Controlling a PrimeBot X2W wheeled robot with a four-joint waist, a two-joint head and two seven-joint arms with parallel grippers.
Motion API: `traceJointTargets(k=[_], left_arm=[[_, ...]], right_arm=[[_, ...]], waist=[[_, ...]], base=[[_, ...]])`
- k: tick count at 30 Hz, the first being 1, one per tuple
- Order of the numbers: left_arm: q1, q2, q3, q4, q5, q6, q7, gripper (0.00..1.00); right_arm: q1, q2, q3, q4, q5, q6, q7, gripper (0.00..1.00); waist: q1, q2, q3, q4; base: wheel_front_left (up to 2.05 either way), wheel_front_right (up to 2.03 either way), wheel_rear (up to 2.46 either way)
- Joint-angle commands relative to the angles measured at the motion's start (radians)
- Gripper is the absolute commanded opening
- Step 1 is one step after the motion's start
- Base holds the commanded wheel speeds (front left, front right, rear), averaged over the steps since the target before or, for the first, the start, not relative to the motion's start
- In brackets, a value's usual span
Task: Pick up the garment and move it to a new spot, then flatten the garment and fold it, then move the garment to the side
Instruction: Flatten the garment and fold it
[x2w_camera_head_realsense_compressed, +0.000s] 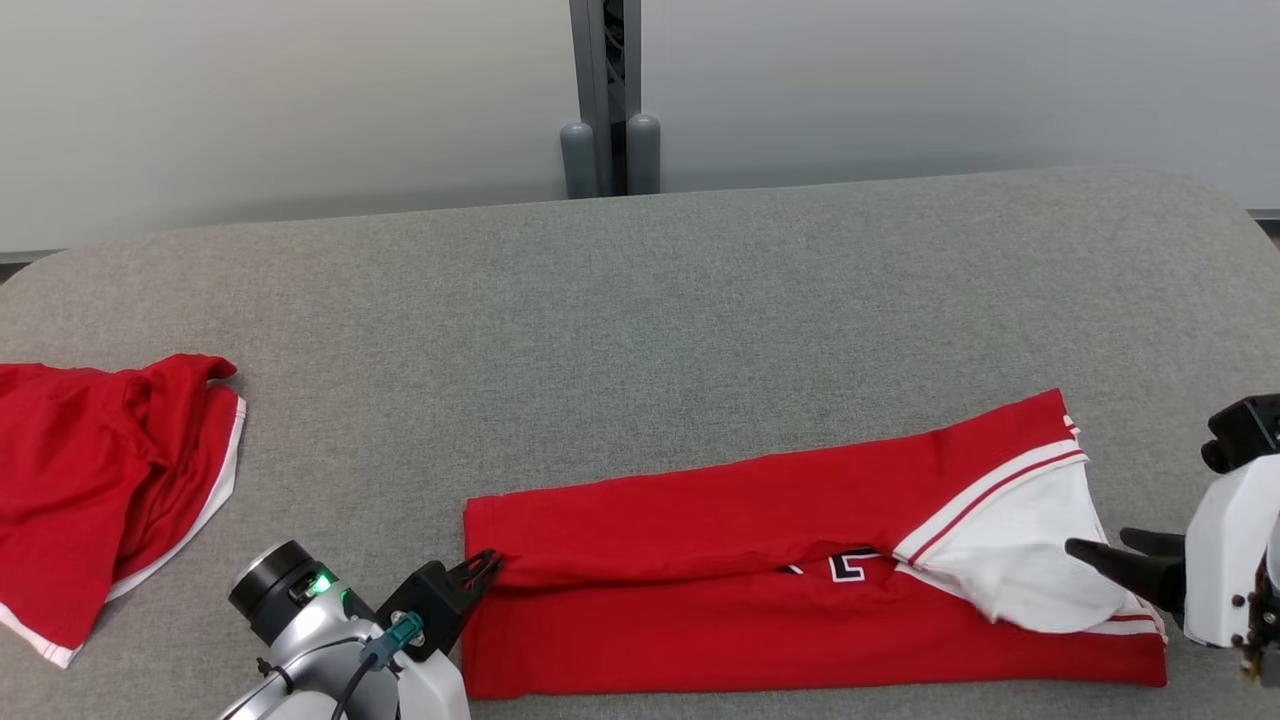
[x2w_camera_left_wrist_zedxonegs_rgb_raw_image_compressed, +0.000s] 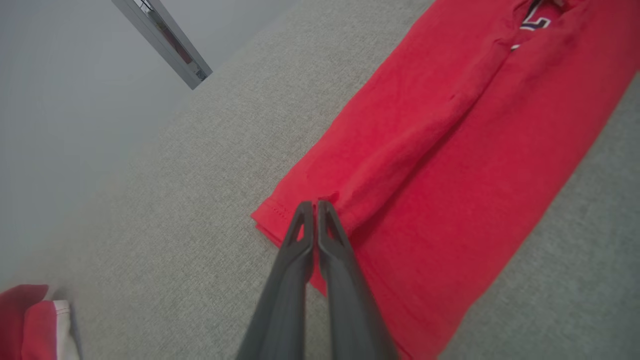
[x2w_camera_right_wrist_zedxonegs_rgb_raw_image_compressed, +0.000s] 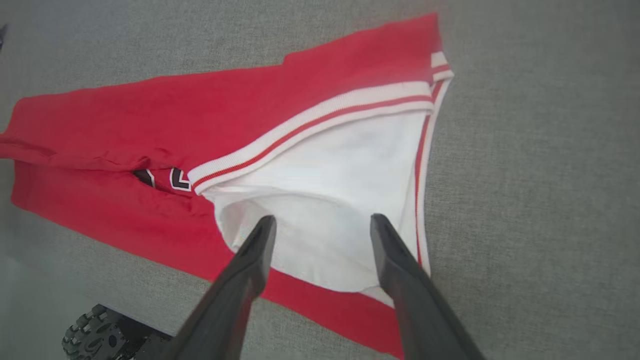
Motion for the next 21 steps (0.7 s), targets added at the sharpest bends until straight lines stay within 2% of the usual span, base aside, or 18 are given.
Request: traceJointTargets(k=[1, 2, 5, 8, 14, 21], left_arm=[[0.007, 0.007, -0.001, -0.008, 0.002, -0.001, 0.007, 0.92], [0.011, 0.009, -0.003, -0.01, 0.001, 0.001, 0.013, 1.0], [0.021, 0.015, -0.004, -0.018, -0.007, 0.006, 0.028, 1.0], [0.022, 0.017, 0.0, -0.025, -0.017, 0.01, 0.039, 1.0], [0.026, 0.015, 0.054, -0.072, -0.07, 0.051, 0.049, 1.0], [0.018, -0.044, 0.182, -0.124, -0.164, 0.162, -0.028, 1.0]], right_arm=[[0.033, -0.002, -0.033, -0.001, 0.004, 0.0, 0.046, 1.0], [0.048, 0.001, -0.046, -0.003, 0.003, 0.0, 0.077, 1.0], [0.081, 0.006, -0.104, -0.015, -0.021, 0.0, 0.153, 1.0], [0.095, 0.014, -0.15, -0.029, -0.057, 0.0, 0.168, 1.0], [0.112, 0.092, -0.302, -0.113, -0.209, 0.0, 0.093, 1.0], [0.121, 0.208, -0.404, -0.221, -0.361, 0.0, -0.079, 1.0]], waist=[[0.0, 0.0, -0.001, 0.0], [0.0, 0.0, -0.002, 0.001], [0.0, 0.0, -0.005, 0.001], [0.0, 0.0, -0.007, 0.0], [0.0, 0.0, -0.007, -0.002], [0.0, 0.0, 0.0, -0.006]], base=[[0.0, 0.0, 0.0], [0.0, 0.0, 0.0], [0.0, 0.0, 0.0], [0.0, 0.0, 0.0], [0.0, 0.0, 0.0], [0.0, 0.0, 0.0]])
